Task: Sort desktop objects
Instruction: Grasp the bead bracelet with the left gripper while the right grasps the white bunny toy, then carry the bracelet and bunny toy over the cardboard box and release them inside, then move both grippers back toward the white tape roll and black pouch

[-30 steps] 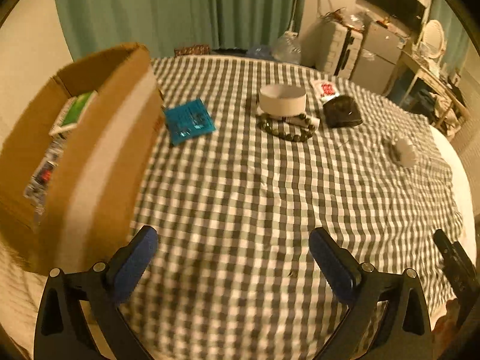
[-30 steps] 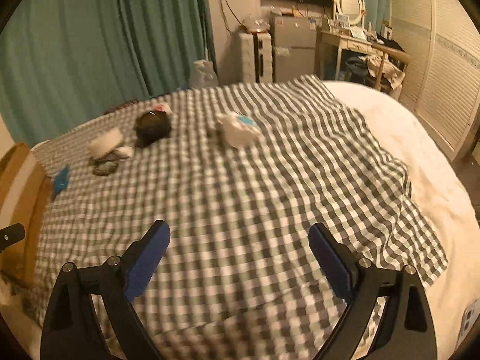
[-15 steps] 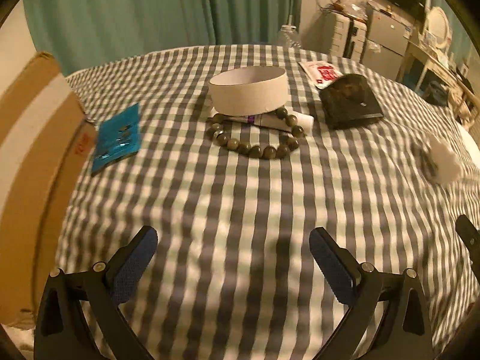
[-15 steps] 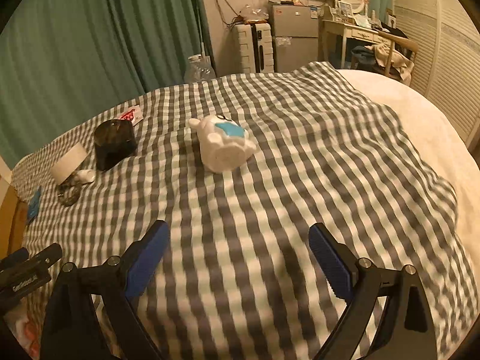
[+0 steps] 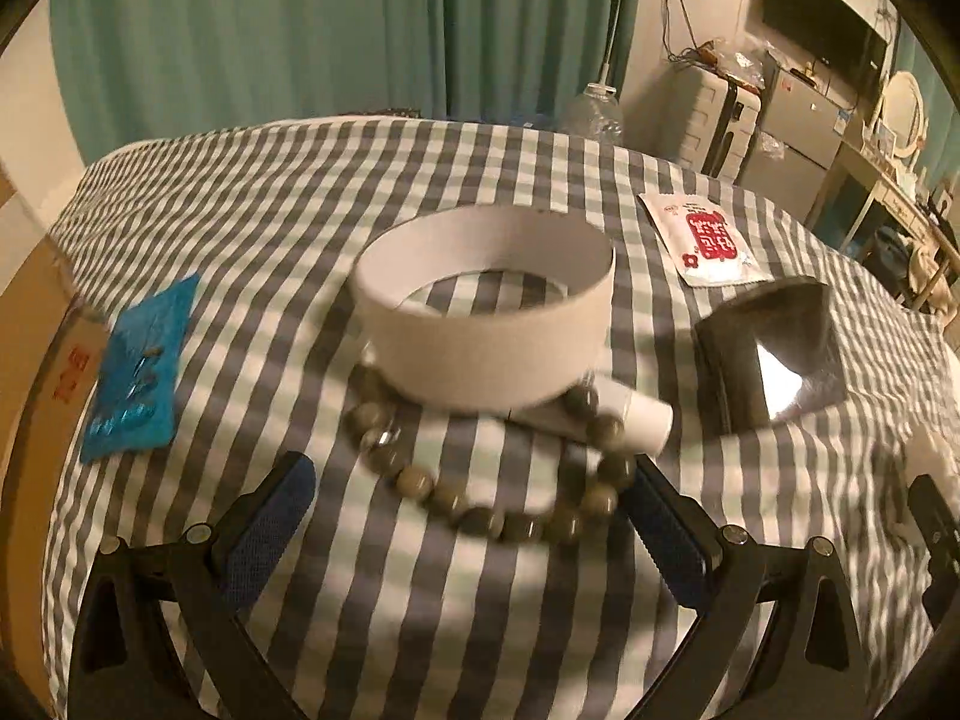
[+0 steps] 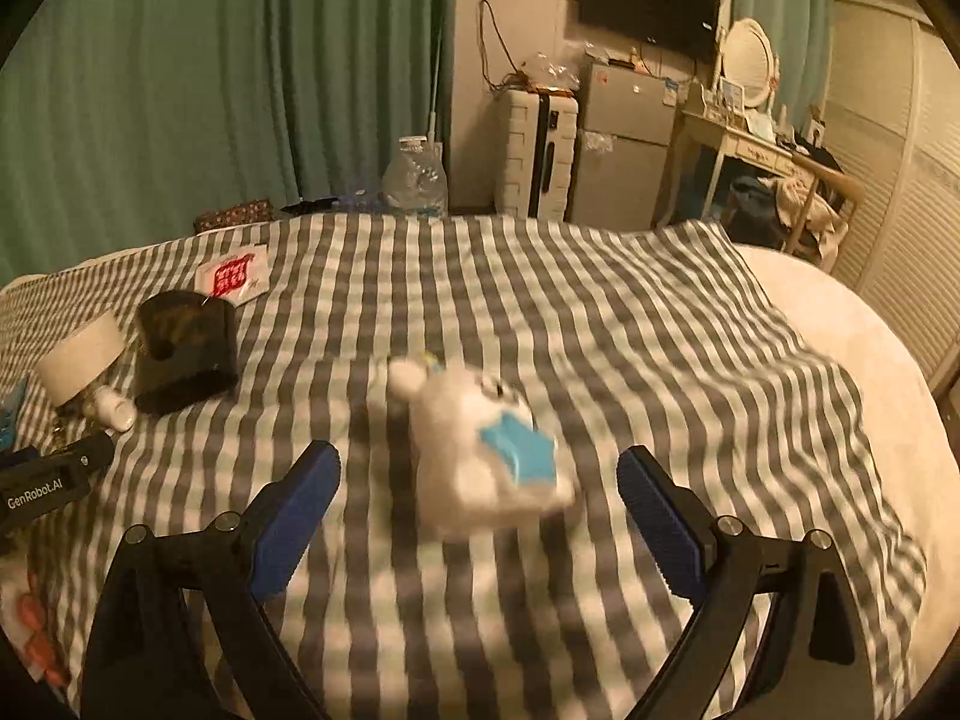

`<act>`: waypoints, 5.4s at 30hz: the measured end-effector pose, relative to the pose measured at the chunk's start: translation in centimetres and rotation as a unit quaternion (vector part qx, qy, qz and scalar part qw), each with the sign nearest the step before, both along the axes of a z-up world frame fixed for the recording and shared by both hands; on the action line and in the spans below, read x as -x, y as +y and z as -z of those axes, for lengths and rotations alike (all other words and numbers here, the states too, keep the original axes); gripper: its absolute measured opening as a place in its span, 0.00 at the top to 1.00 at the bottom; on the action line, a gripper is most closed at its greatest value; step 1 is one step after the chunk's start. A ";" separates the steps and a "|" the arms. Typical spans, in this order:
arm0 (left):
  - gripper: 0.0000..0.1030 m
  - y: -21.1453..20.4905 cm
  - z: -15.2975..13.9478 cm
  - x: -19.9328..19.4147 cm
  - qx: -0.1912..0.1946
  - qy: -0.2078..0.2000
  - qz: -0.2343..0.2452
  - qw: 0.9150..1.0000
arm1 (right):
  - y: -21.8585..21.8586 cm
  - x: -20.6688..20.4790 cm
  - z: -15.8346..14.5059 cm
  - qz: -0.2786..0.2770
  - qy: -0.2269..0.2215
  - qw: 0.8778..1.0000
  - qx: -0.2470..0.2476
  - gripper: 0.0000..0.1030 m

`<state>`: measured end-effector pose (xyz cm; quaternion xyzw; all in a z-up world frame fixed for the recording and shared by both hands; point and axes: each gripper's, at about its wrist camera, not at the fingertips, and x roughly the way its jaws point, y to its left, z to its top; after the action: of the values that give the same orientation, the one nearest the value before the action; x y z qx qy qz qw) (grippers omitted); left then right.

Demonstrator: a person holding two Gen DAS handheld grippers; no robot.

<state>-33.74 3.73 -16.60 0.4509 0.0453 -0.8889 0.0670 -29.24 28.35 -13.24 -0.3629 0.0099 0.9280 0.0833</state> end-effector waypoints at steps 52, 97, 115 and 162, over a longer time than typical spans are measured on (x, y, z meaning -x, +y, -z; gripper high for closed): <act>0.90 -7.5 -15.7 -21.0 -0.107 0.062 0.097 0.988 | -9.4 -18.0 -10.1 -0.065 -0.008 0.997 0.040 0.48; 0.89 -32.3 -25.7 -18.9 -0.030 0.072 0.019 0.997 | -38.8 -14.3 -18.3 -0.301 -0.004 0.952 0.058 0.48; 0.16 -36.6 -21.9 -18.2 0.006 0.080 0.007 0.997 | -42.6 -9.5 -15.0 -0.282 -0.004 0.958 0.043 0.13; 0.00 -1.7 -9.7 -20.5 0.042 0.028 0.108 0.993 | -5.5 -17.7 -6.4 -0.027 0.048 0.991 0.124 0.09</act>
<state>-13.27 1.98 -6.90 0.4246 -0.0390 -0.9044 -0.0123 -11.57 22.85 -6.80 -0.3254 0.1194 0.9379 0.0118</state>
